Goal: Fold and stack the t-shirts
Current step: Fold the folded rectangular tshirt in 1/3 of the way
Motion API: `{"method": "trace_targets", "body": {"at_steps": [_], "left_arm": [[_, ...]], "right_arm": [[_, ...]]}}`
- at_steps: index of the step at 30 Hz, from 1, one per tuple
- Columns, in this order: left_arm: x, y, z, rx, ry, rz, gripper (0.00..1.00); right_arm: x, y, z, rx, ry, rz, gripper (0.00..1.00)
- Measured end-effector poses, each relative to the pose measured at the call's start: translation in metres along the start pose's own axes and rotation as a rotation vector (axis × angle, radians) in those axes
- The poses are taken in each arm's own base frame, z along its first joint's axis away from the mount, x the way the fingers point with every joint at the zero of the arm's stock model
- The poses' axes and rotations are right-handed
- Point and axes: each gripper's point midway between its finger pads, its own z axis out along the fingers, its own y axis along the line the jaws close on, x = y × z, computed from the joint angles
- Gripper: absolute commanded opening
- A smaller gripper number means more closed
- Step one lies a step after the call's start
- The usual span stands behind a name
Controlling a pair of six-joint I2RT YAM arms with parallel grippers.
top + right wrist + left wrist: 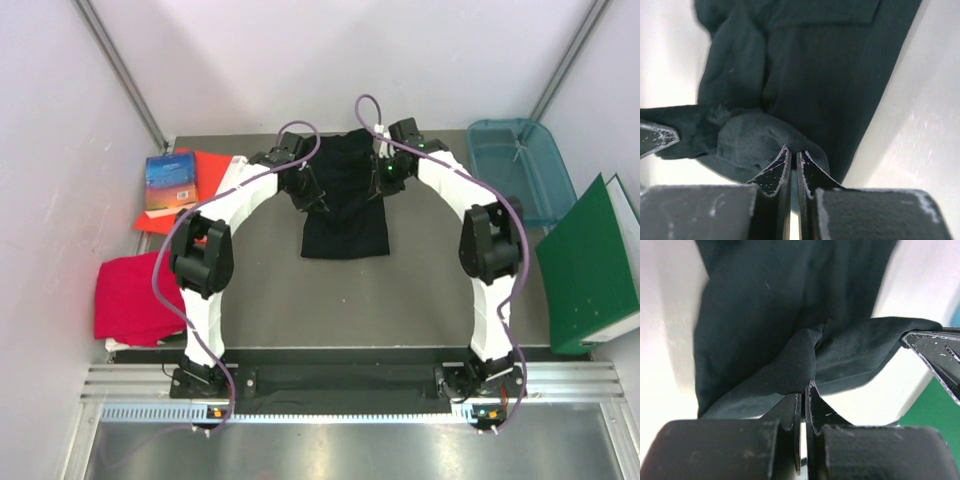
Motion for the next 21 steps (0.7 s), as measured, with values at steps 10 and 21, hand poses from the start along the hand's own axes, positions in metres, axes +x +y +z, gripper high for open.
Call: {"method": "trace_targets", "body": {"at_steps": [10,21], "left_arm": [[-0.029,0.040,0.044,-0.053,0.046,-0.086,0.99],[-0.006,0.057,-0.020,0.002,-0.057,-0.025,0.99]], "right_arm": [[-0.024,-0.033,0.052,0.088,-0.053,0.046,0.90],[0.002,-0.041,-0.038,0.124,-0.227,0.085,0.95]]}}
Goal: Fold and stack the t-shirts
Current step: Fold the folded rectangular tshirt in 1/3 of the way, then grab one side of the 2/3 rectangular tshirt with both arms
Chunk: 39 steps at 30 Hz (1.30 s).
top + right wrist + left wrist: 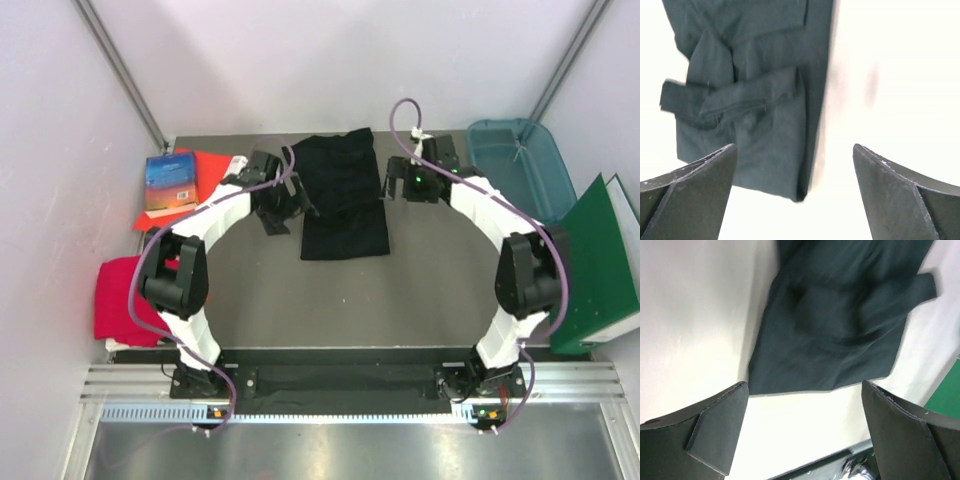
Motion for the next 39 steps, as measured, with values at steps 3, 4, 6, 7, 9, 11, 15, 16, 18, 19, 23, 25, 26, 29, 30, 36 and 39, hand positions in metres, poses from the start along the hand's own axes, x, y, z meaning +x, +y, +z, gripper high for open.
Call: {"method": "trace_targets", "body": {"at_steps": [3,4,6,7,9,11,15,16,18,19,23,25,26,29,30,36,39], "left_arm": [[0.026,0.021,0.005,-0.020,0.049,-0.013,0.95],[0.038,0.032,0.011,-0.033,0.074,-0.024,0.93],[0.055,0.047,0.019,-0.053,0.114,-0.045,0.90],[0.062,0.053,0.021,-0.061,0.132,-0.055,0.89],[0.074,0.061,0.026,-0.070,0.161,-0.076,0.88],[0.077,0.060,0.029,-0.057,0.169,-0.081,0.85],[0.075,0.047,0.038,-0.009,0.153,-0.070,0.71],[0.076,0.045,0.042,0.000,0.156,-0.068,0.65],[0.078,0.043,0.048,0.006,0.162,-0.067,0.41],[0.079,0.041,0.050,0.012,0.169,-0.074,0.34],[0.078,0.039,0.062,0.016,0.172,-0.083,0.00],[0.078,0.036,0.064,0.023,0.178,-0.089,0.00],[0.076,0.034,0.065,0.025,0.174,-0.089,0.00],[0.070,0.030,0.066,0.031,0.161,-0.089,0.00],[0.069,0.028,0.066,0.032,0.157,-0.089,0.00],[0.067,0.027,0.067,0.031,0.149,-0.087,0.00],[0.067,0.027,0.067,0.031,0.149,-0.087,0.00]], "right_arm": [[0.021,-0.007,-0.012,-0.021,0.032,0.022,0.93],[0.033,-0.010,-0.010,-0.028,0.062,0.033,0.93],[0.061,-0.014,-0.004,-0.036,0.132,0.059,0.91],[0.076,-0.015,0.000,-0.045,0.177,0.076,0.91],[0.104,-0.016,0.011,-0.063,0.268,0.118,0.89],[0.125,-0.014,0.023,-0.091,0.345,0.169,0.88],[0.120,0.001,0.029,-0.174,0.351,0.217,0.83],[0.119,0.005,0.031,-0.187,0.358,0.227,0.82],[0.116,0.010,0.036,-0.212,0.371,0.245,0.73],[0.115,0.012,0.038,-0.224,0.375,0.249,0.69],[0.118,0.019,0.046,-0.256,0.437,0.280,0.47],[0.124,0.020,0.047,-0.260,0.478,0.294,0.47],[0.127,0.021,0.045,-0.262,0.495,0.300,0.52],[0.137,0.023,0.037,-0.262,0.549,0.317,0.61],[0.139,0.023,0.034,-0.257,0.561,0.319,0.63],[0.151,0.015,0.018,-0.209,0.593,0.311,0.67],[0.157,0.015,0.013,-0.204,0.606,0.318,0.67]]}}
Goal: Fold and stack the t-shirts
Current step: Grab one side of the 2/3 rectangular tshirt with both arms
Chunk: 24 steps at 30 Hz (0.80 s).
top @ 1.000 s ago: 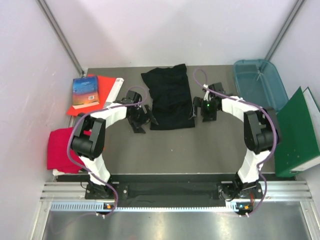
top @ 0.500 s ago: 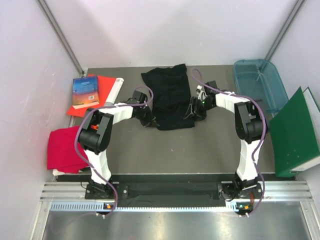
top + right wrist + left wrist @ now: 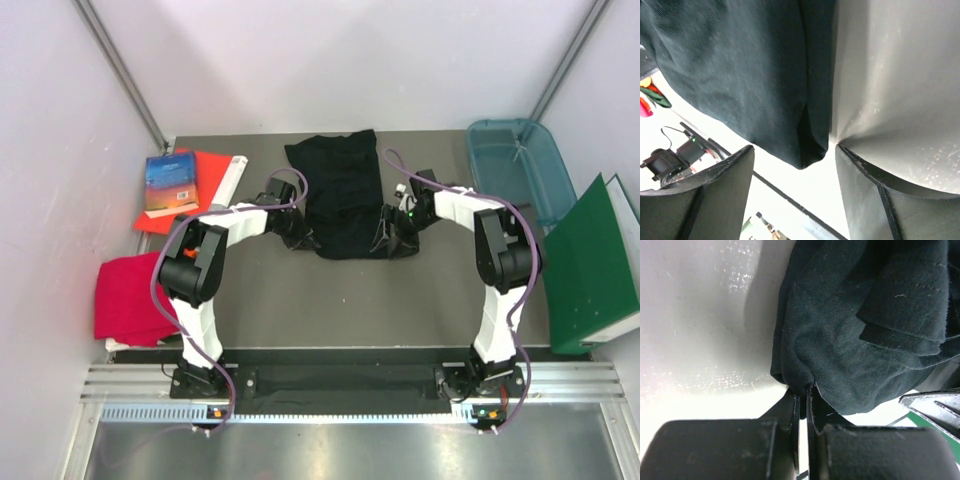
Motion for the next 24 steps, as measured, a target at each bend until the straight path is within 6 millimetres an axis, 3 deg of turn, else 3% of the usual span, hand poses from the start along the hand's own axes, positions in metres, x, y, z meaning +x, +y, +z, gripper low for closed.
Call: {"method": "trace_targets", "body": {"at_steps": [3,6,7,10,18,22,24], "left_arm": [[0.000,0.000,0.000,0.000,0.000,0.000,0.00],[0.000,0.000,0.000,0.000,0.000,0.000,0.00],[0.000,0.000,0.000,0.000,0.000,0.000,0.00],[0.000,0.000,0.000,0.000,0.000,0.001,0.00],[0.003,-0.001,-0.003,0.005,0.017,0.017,0.00],[0.005,-0.013,-0.025,0.027,0.001,0.052,0.00],[0.003,-0.028,-0.047,0.055,-0.026,0.084,0.00]], "right_arm": [[0.004,0.000,0.001,-0.012,0.009,0.008,0.63],[0.007,0.000,0.004,-0.034,0.012,0.017,0.37],[0.009,0.000,0.007,-0.040,0.013,0.023,0.21],[0.012,-0.004,0.015,-0.039,0.010,0.030,0.06],[0.012,-0.003,0.012,-0.006,-0.026,-0.008,0.02],[0.007,0.010,-0.016,0.017,-0.110,-0.067,0.01],[0.002,0.023,-0.038,0.015,-0.172,-0.112,0.01]]}}
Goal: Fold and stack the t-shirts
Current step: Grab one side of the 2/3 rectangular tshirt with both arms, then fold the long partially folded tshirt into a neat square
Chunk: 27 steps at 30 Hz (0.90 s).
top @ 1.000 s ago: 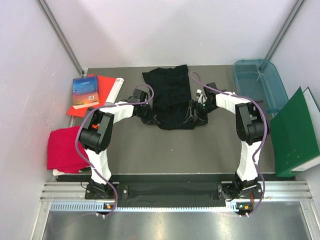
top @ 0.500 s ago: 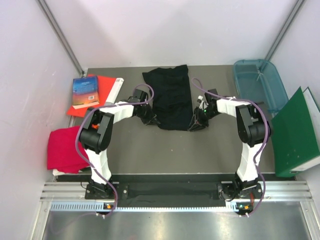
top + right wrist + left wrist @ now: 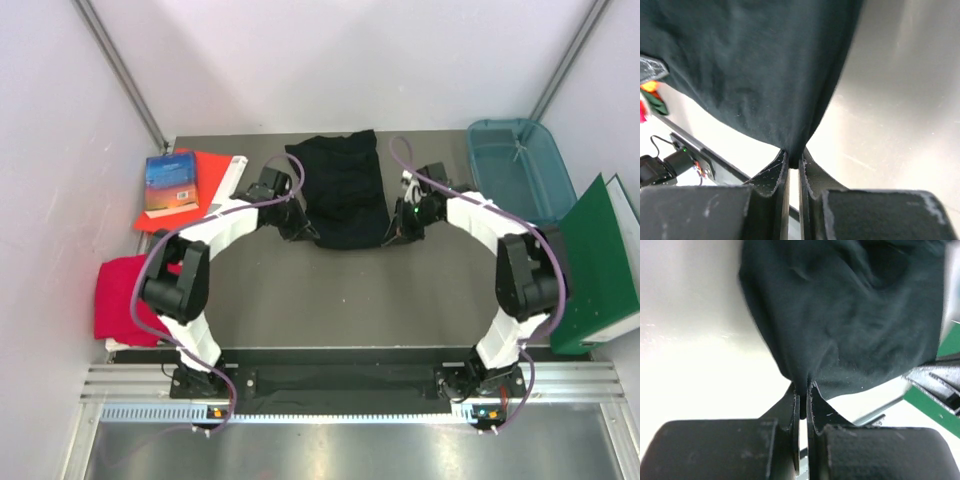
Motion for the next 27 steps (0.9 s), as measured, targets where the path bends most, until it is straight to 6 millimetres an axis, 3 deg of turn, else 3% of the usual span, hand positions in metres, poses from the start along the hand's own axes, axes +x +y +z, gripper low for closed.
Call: {"method": "trace_targets", "body": {"at_steps": [3,6,14,19,23,27], "left_arm": [[-0.007,-0.022,-0.027,0.053,-0.052,0.049,0.00],[-0.005,-0.032,-0.047,0.079,-0.072,0.068,0.00],[0.023,-0.028,-0.072,0.078,-0.016,0.054,0.00],[0.027,-0.039,-0.093,0.094,-0.017,0.068,0.00],[0.006,-0.064,-0.109,0.134,-0.081,0.109,0.00],[-0.029,-0.084,-0.109,0.160,-0.139,0.123,0.00]], "right_arm": [[-0.016,0.019,-0.028,-0.016,-0.087,-0.065,0.01],[-0.019,0.027,-0.042,-0.021,-0.118,-0.098,0.02],[0.017,0.019,-0.049,-0.010,-0.020,-0.088,0.01],[0.026,0.034,-0.071,-0.038,-0.017,-0.116,0.02],[0.000,0.055,-0.091,-0.058,-0.095,-0.168,0.02],[-0.038,0.070,-0.101,-0.067,-0.189,-0.210,0.03]]}}
